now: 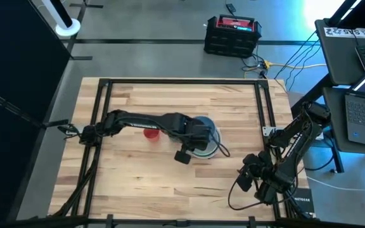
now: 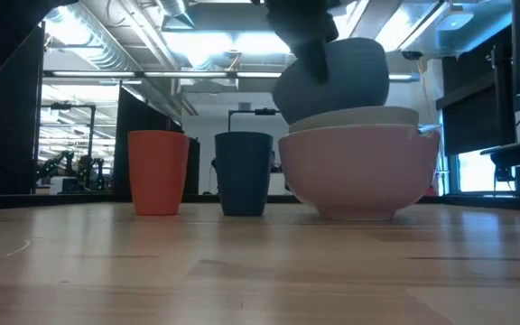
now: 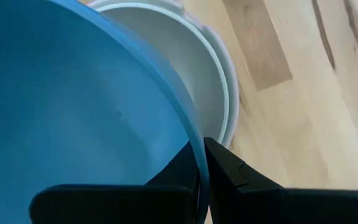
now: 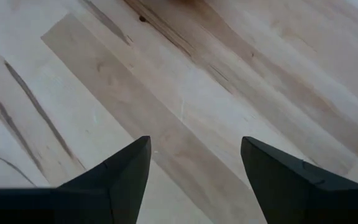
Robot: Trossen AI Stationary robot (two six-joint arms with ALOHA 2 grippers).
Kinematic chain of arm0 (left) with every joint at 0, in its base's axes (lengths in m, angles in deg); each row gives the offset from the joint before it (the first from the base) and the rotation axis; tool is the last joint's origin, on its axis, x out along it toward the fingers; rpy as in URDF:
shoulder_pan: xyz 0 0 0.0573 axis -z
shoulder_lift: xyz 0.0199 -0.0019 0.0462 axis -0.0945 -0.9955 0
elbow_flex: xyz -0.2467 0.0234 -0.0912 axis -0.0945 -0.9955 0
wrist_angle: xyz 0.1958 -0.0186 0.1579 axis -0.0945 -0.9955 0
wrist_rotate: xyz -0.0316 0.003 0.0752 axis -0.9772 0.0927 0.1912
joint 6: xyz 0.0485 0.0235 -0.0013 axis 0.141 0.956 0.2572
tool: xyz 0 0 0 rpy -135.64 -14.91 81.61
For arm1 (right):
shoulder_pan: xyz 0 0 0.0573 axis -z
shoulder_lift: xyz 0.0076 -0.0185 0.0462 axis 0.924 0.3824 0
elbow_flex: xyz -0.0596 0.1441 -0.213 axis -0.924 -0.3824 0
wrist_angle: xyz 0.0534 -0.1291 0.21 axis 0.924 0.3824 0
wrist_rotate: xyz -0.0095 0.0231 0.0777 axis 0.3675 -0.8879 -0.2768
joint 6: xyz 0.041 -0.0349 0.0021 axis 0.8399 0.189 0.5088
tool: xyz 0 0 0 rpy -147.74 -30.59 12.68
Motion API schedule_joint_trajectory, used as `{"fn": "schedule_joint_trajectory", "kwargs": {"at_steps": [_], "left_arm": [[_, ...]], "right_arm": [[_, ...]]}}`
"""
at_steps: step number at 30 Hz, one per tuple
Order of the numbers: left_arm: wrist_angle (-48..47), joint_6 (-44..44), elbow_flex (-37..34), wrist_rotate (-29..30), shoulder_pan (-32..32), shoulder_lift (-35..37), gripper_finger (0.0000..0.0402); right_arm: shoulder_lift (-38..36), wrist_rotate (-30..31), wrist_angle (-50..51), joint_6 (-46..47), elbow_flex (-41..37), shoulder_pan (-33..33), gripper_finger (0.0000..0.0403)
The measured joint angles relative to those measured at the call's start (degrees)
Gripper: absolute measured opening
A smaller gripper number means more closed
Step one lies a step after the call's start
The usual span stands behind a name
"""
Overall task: Nest bowls inside each other
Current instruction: Stack the blue bowl on the white bowl
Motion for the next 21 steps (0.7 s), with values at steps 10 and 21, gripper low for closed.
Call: {"fn": "schedule_joint_trajectory", "kwargs": {"at_steps": [10, 21], "left_arm": [[-2.71, 5.89, 0.13, -0.07, 0.12, -3.46, 0.0000], [-2.32, 9.24, 0.24, 0.61, 0.13, -4.23, 0.0056]], "right_arm": [[0.00, -0.79, -0.46, 0.26, 0.00, 0.00, 0.0237], [-0.02, -0.84, -0.91, 0.37, 0.00, 0.00, 0.0237]]}}
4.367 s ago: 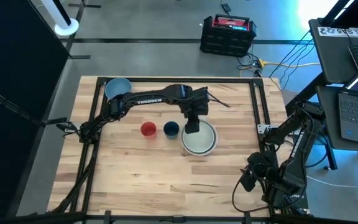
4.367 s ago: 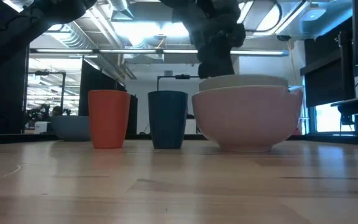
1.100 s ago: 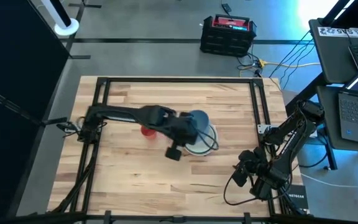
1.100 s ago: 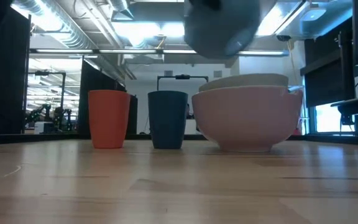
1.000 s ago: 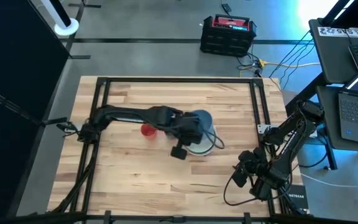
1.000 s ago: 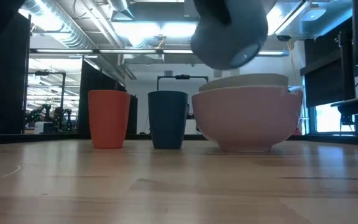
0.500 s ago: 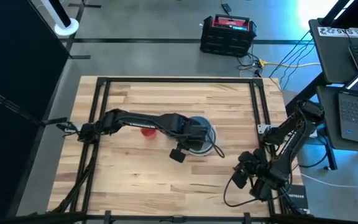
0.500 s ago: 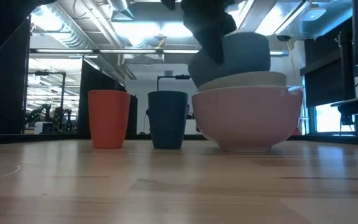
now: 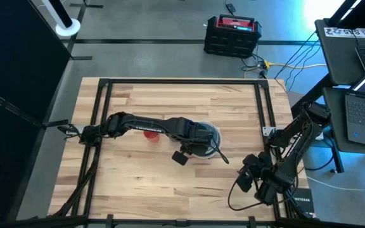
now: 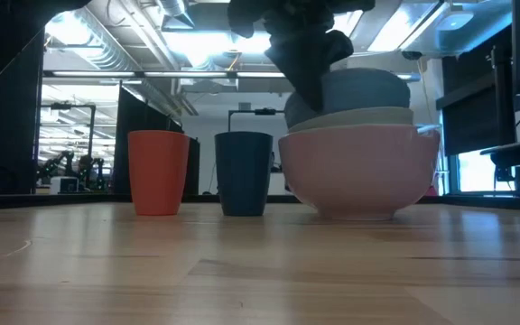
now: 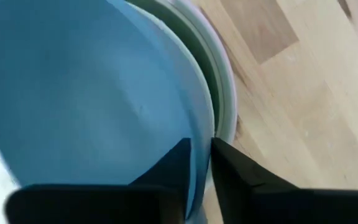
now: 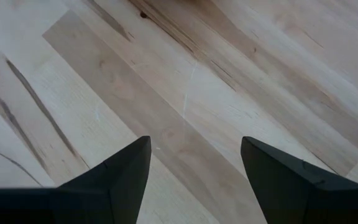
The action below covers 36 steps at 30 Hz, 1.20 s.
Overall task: Nest bowls inside each other
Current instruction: Stack the blue bowl on the white bowl, then stack the orange cup on the blue cup
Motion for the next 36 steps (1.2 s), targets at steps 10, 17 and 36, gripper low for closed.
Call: {"fn": "schedule_joint_trajectory", "kwargs": {"at_steps": [10, 17, 36], "left_arm": [[-9.11, -9.53, 1.58, 3.12, -1.04, 4.27, 0.0102], [-16.04, -19.80, 2.07, 4.65, -3.39, 8.12, 0.0123], [-8.26, -30.12, -33.71, -0.10, -12.13, 30.18, 0.0123]], "right_arm": [[0.00, 0.45, 0.10, -0.15, 0.00, 0.00, 0.0237], [0.00, 1.67, 0.33, -0.22, 0.00, 0.00, 0.0237], [0.00, 2.70, -0.91, -0.34, -0.35, -0.02, 0.0237]]}}
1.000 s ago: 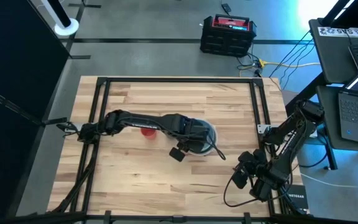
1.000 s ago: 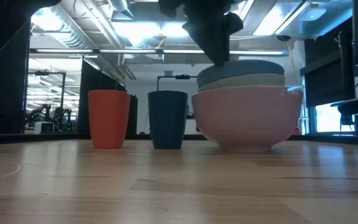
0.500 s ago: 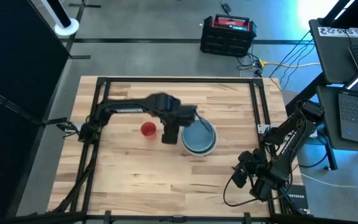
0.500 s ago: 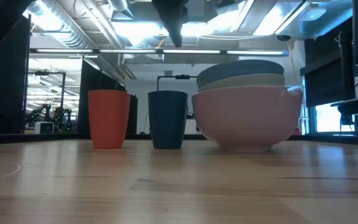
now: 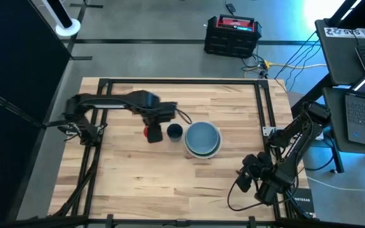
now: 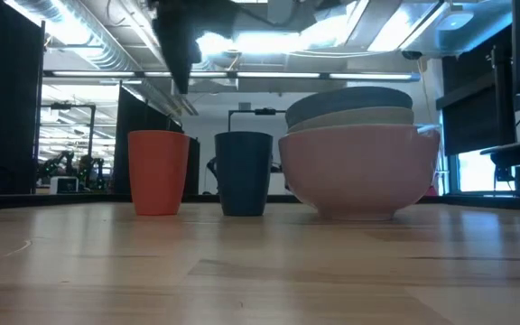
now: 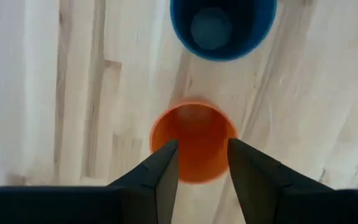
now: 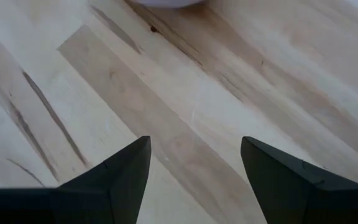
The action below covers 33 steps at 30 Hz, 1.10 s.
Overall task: Nest bowls inside each other
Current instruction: Stack the orange cup on the blue cup
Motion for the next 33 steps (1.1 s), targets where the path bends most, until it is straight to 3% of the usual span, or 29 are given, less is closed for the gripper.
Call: {"fn": "schedule_joint_trajectory", "kwargs": {"at_steps": [9, 23, 33], "left_arm": [[9.88, 3.15, -21.23, -0.38, -2.63, 13.40, 0.0123], [16.42, 4.98, -23.95, -2.52, -6.86, 13.27, 0.0123], [24.78, 5.53, -31.40, -3.47, -8.29, 13.10, 0.0115]], "right_arm": [[0.00, 1.18, -0.29, -0.08, -0.50, 0.00, 0.0237], [0.00, 0.34, -3.01, 0.77, -0.50, 0.02, 0.0237], [0.00, 0.34, -2.95, 1.36, -0.52, 0.02, 0.0237]]}}
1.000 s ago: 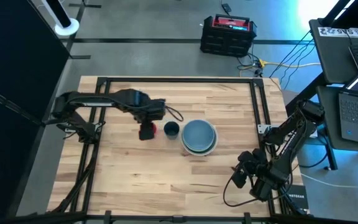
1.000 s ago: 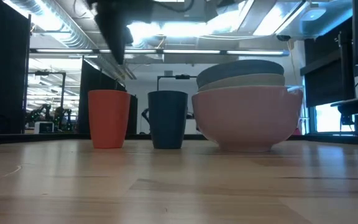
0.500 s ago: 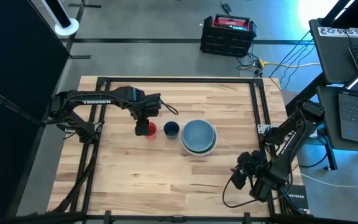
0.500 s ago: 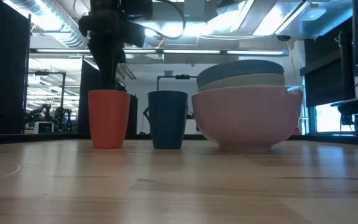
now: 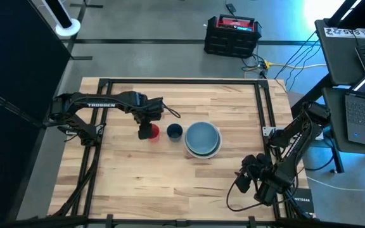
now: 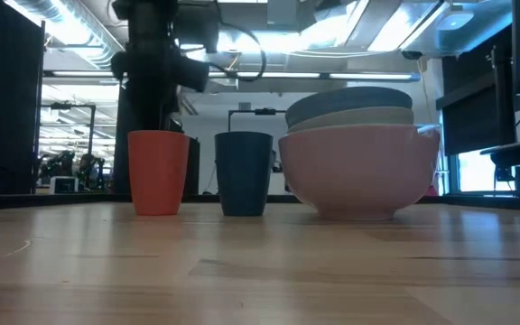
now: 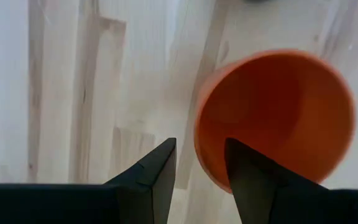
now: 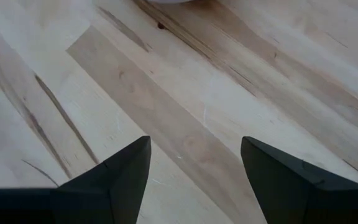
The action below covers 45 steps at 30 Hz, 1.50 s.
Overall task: Nest bowls inside each other
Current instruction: Stack the orange cup on the blue cup
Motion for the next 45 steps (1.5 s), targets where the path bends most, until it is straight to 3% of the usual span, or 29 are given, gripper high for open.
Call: {"fn": "schedule_joint_trajectory", "kwargs": {"at_steps": [6, 10, 13, 22, 36, 45], "left_arm": [[4.70, 0.42, -4.47, -0.63, -1.08, -0.20, 0.0107], [3.21, 0.85, -5.73, -1.64, -1.79, -2.03, 0.0022], [2.55, 0.44, -4.46, -1.77, -1.31, -1.98, 0.0004], [-5.68, -2.67, 16.79, -0.27, 2.83, -0.52, 0.0001], [-7.81, 1.54, 28.54, 2.64, 3.06, -11.85, 0.0000], [-5.38, 3.04, 28.42, 0.45, 4.74, -12.79, 0.0000]], "right_arm": [[0.00, 0.00, 0.06, 0.37, -0.01, 0.00, 0.0237], [0.00, 0.00, 0.06, 0.42, -0.01, 0.00, 0.0237], [0.00, 0.00, 0.17, 0.44, -0.01, 0.00, 0.0237], [0.02, -0.06, 1.72, 0.29, -0.01, 0.00, 0.0237], [0.02, -0.04, 2.00, 0.07, -0.01, 0.00, 0.0237], [0.02, -0.11, 1.48, 0.07, -0.01, 0.00, 0.0237]]}}
